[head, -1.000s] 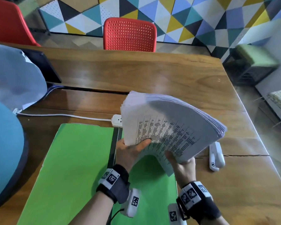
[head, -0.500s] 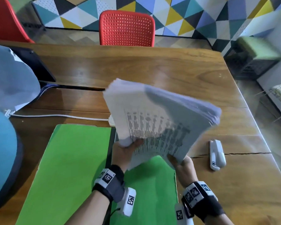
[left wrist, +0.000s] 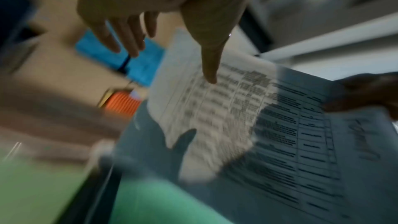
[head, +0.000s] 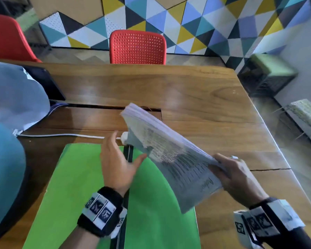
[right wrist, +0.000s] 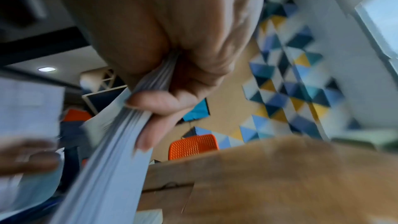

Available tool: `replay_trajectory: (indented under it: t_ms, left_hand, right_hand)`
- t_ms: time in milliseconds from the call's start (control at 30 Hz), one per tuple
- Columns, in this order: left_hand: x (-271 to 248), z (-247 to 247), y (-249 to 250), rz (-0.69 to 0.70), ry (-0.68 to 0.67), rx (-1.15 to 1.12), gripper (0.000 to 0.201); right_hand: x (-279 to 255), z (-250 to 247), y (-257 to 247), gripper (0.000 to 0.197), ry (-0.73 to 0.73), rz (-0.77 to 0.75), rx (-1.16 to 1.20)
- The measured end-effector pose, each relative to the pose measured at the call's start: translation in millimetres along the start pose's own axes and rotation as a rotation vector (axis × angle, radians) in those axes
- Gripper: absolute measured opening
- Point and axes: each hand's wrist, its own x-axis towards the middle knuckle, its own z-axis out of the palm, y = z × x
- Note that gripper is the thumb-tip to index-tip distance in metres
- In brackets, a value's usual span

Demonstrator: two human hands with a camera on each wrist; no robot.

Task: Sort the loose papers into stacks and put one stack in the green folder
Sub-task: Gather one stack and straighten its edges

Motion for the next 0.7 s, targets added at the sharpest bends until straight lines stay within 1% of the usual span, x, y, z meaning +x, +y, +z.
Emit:
replay_trajectory:
  t_ms: [33,67,100,133,167,200,233,267,300,333,367,400,433,467,500,533,567,600,633,667,700]
  left_hand:
    - [3.4,-10.8,14.8,0.205,0.045,0.059,0.106]
    - [5.2,-18.4,29.7,0.386,0.051,0.112,0.106]
    - [5.3,-22.2,43.3,0.524,0.004,0.167,0.104]
    - [3.1,-22.8,54.0,0.615,-0.091,0.232,0.1]
    - [0.1,-21.3,61.5,0.663,-0.199,0.287,0.089]
    - [-2.2,-19.2,65.3,0.683,-0.275,0.316,0.073]
    - [-3.9,-18.7,67.1,0.685,-0.309,0.314,0.061]
    - [-6.5,-17.8,67.8,0.671,-0.324,0.287,0.057]
    - [-9.1,-16.4,67.3,0.654,-0.324,0.249,0.055]
    - [-10.9,-15.5,65.3,0.645,-0.307,0.201,0.052]
    - [-11.9,-15.4,63.4,0.629,-0.295,0.13,0.047]
    - [-12.6,-17.4,63.5,0.578,-0.285,0.031,0.045]
    - [-11.9,-17.5,58.9,0.475,-0.296,-0.094,0.046]
    - [-10.5,-16.5,51.3,0.342,-0.333,-0.246,0.047]
    - [-8.2,-17.8,44.5,0.188,-0.378,-0.397,0.044]
    - [-5.9,-20.2,39.0,0.05,-0.411,-0.528,0.041]
    - [-4.2,-20.4,32.5,-0.064,-0.434,-0.631,0.044]
    - [-4.0,-18.3,27.7,-0.168,-0.46,-0.71,0.046]
    - [-5.4,-13.4,21.4,-0.274,-0.477,-0.765,0.04]
    - [-8.3,-8.2,16.1,-0.368,-0.504,-0.8,0.034]
    - [-12.7,-1.4,9.8,-0.441,-0.543,-0.815,0.033]
  right_hand:
    - [0.0,-10.3,-4.8,0.02,-0.028,-0.037,-0.066]
    - [0.0,-19.6,-10.9,0.015,-0.064,-0.068,-0.128]
    - [-0.1,-27.6,-19.8,0.012,-0.096,-0.102,-0.188]
    - [-0.3,-34.3,-29.3,0.01,-0.122,-0.142,-0.249]
    - [-0.4,-40.7,-39.9,0.009,-0.139,-0.185,-0.314]
    - [-0.5,-47.2,-51.4,0.009,-0.141,-0.222,-0.384]
    - [-0.1,-54.0,-62.8,0.007,-0.126,-0.251,-0.449]
    - [0.5,-60.6,-73.1,0.007,-0.081,-0.273,-0.492]
    - [1.5,-66.2,-79.5,0.007,0.002,-0.296,-0.495]
    - [2.4,-69.8,-80.9,0.012,0.104,-0.314,-0.457]
    - [2.8,-71.9,-78.4,0.027,0.214,-0.318,-0.387]
    - [2.7,-73.7,-72.9,0.051,0.317,-0.288,-0.313]
    - [2.6,-73.6,-64.8,0.078,0.398,-0.208,-0.24]
    - [0.6,-70.9,-55.3,0.101,0.45,-0.09,-0.148]
    - [-2.3,-65.5,-47.9,0.115,0.479,0.038,-0.022]
    - [-4.9,-55.6,-38.6,0.124,0.489,0.163,0.144]
    - [-5.6,-43.2,-31.7,0.125,0.47,0.272,0.359]
    - [-6.9,-26.3,-26.8,0.124,0.403,0.371,0.573]
    - [-8.5,-7.5,-22.9,0.119,0.311,0.454,0.753]
    - [-9.8,11.7,-18.6,0.109,0.21,0.512,0.886]
    - [-9.2,32.2,-11.8,0.088,0.145,0.55,0.98]
